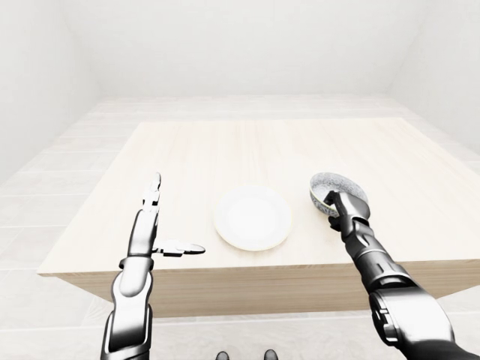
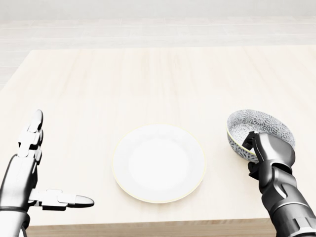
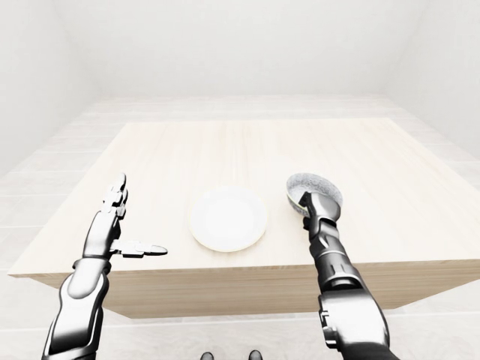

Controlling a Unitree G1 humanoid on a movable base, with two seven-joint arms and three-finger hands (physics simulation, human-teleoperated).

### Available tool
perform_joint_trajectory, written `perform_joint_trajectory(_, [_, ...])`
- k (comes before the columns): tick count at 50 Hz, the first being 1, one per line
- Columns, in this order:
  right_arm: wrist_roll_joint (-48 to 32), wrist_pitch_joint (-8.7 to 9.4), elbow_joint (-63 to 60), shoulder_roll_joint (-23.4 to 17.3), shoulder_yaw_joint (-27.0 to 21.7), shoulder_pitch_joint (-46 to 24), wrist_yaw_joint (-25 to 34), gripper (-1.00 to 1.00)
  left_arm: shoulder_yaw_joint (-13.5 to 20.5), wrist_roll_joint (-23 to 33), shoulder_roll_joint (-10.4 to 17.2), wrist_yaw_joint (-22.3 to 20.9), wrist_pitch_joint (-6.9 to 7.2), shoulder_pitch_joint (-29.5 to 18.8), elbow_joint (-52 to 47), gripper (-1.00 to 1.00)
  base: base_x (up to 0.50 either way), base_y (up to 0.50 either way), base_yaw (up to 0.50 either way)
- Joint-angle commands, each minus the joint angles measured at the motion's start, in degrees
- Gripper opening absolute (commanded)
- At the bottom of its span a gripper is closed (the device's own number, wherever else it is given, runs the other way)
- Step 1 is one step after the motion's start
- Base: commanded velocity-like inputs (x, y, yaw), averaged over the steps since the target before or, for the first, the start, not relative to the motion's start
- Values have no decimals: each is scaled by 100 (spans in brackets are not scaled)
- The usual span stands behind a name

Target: Put the bowl on the plate.

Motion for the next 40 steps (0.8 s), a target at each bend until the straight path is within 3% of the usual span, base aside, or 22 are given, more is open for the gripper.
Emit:
perform_joint_trajectory(1, [-115, 0, -26, 32, 29, 76, 127, -54, 21, -21, 6, -13, 0, -2, -23, 100, 0, 0, 0])
perform_joint_trajectory(21, [-308, 0, -696, -35, -21, 213, 490, -58, 33, -33, 18, -8, 0, -25, 49, 100, 0, 0, 0])
perform_joint_trajectory(40, [-866, 0, -2387, -81, -143, 677, 1427, -59, 51, -53, 22, -19, 0, -19, 20, 100, 0, 0, 0])
